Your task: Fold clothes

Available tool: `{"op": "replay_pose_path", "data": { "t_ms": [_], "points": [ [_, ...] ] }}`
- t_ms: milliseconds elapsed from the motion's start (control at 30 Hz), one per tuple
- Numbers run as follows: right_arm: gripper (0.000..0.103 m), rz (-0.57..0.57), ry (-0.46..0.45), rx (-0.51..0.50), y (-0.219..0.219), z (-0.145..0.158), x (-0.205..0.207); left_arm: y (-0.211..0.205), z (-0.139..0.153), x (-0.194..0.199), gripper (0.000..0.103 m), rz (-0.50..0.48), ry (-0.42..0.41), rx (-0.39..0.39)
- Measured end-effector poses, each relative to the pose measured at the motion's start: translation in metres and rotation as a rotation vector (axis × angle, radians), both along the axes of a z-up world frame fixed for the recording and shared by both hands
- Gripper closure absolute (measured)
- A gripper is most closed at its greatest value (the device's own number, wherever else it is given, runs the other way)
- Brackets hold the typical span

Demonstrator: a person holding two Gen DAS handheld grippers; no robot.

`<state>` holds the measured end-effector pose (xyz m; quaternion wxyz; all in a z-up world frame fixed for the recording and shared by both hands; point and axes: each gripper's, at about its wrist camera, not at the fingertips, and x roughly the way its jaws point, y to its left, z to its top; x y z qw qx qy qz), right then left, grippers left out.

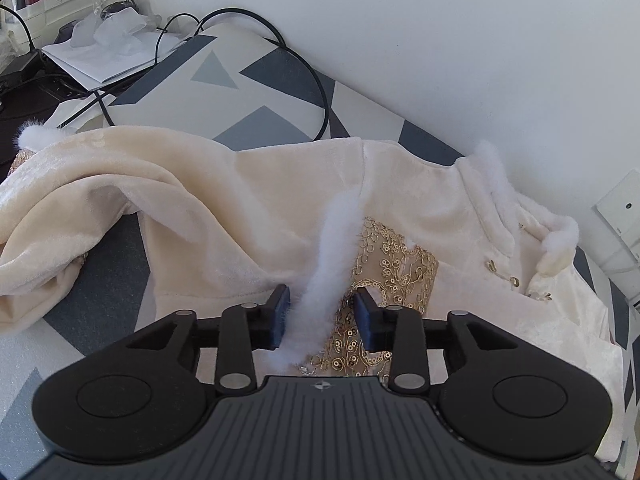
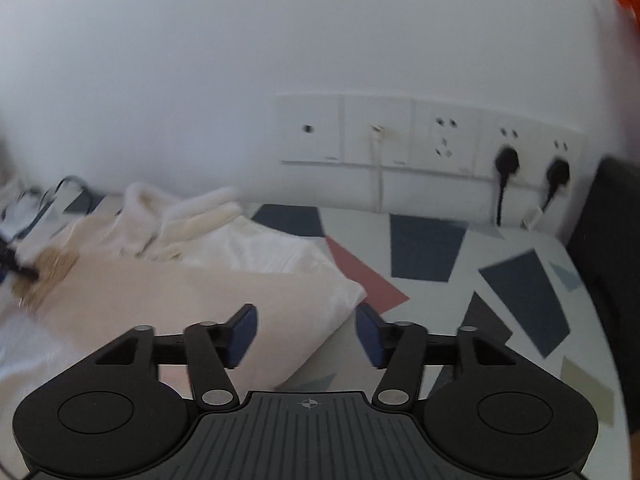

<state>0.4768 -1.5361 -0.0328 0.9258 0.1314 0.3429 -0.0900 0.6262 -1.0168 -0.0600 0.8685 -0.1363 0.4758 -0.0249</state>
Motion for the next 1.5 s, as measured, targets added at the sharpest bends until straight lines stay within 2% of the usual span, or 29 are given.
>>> {"op": "replay_pose_path", "data": {
  "t_ms": [100, 133, 267, 300, 400, 533, 633, 667, 700, 767, 833, 900, 933, 1000, 1033, 1067, 1133, 1200, 1300, 1400, 1500],
  "points": [
    [0.049, -0.118, 0.075, 0.194, -0.032, -0.03, 0.039, -0.005, -0.003, -0.002, 0.062, -0.006, -0.003, 0.029],
    [0.051, -0.135, 0.087, 0.226, -0.037, -0.035, 0.047, -0.005, -0.003, -0.002, 0.062, -0.006, -0.005, 0.033],
    [0.09, -0.165, 0.105, 0.28, -0.042, -0.043, 0.072, -0.007, -0.005, -0.001, 0.062, 0.003, -0.009, 0.032],
    [0.094, -0.162, 0.089, 0.267, -0.041, -0.042, 0.077, -0.009, -0.005, -0.001, 0.062, 0.004, -0.012, 0.03],
    [0.097, -0.13, 0.025, 0.141, -0.038, -0.032, 0.092, -0.019, -0.007, 0.001, 0.062, 0.002, -0.029, 0.038],
    [0.097, -0.099, 0.053, 0.035, -0.036, -0.038, 0.119, -0.037, -0.008, 0.004, 0.06, 0.0, -0.068, 0.08],
    [0.096, -0.088, 0.045, -0.025, -0.03, -0.035, 0.114, -0.043, -0.009, 0.005, 0.056, -0.004, -0.092, 0.105],
    [0.093, -0.085, 0.041, -0.045, -0.028, -0.034, 0.111, -0.04, -0.008, 0.005, 0.056, -0.005, -0.089, 0.093],
    [0.078, -0.082, 0.037, -0.064, -0.025, -0.032, 0.108, -0.037, -0.007, 0.006, 0.055, -0.006, -0.086, 0.08],
    [0.061, -0.076, 0.03, -0.103, -0.021, -0.03, 0.103, -0.031, -0.005, 0.007, 0.053, -0.007, -0.08, 0.054],
    [0.058, -0.07, 0.022, -0.142, -0.016, -0.027, 0.097, -0.025, -0.003, 0.008, 0.049, -0.008, -0.074, 0.029],
    [0.048, -0.068, -0.006, -0.121, -0.015, -0.017, 0.082, -0.016, 0.0, 0.007, 0.041, 0.0, -0.075, 0.005],
    [0.047, -0.071, -0.025, -0.109, -0.014, -0.012, 0.072, -0.007, 0.005, 0.002, 0.034, 0.022, -0.088, -0.004],
    [0.033, -0.077, -0.052, -0.07, -0.01, -0.003, 0.052, 0.012, 0.013, -0.008, 0.02, 0.072, -0.111, -0.025],
    [0.032, -0.083, -0.062, -0.053, -0.007, 0.0, 0.042, 0.025, 0.016, -0.016, 0.012, 0.104, -0.115, -0.043],
    [0.032, -0.089, -0.068, -0.038, -0.003, 0.002, 0.033, 0.039, 0.018, -0.023, 0.011, 0.136, -0.118, -0.06],
    [0.031, -0.099, -0.071, -0.021, 0.01, 0.004, 0.014, 0.065, 0.023, -0.037, 0.011, 0.201, -0.125, -0.095],
    [0.024, -0.097, -0.072, -0.019, 0.029, 0.004, -0.005, 0.093, 0.024, -0.051, 0.011, 0.265, -0.113, -0.123],
    [0.022, -0.065, -0.044, -0.005, 0.065, -0.003, -0.026, 0.131, 0.02, -0.069, 0.011, 0.36, -0.087, -0.154],
    [0.02, -0.035, -0.011, -0.013, 0.1, -0.013, -0.035, 0.167, 0.013, -0.085, 0.011, 0.46, -0.075, -0.179],
    [0.019, 0.001, 0.028, -0.028, 0.129, -0.023, -0.032, 0.188, 0.006, -0.094, 0.011, 0.528, -0.067, -0.172]
  ]
}}
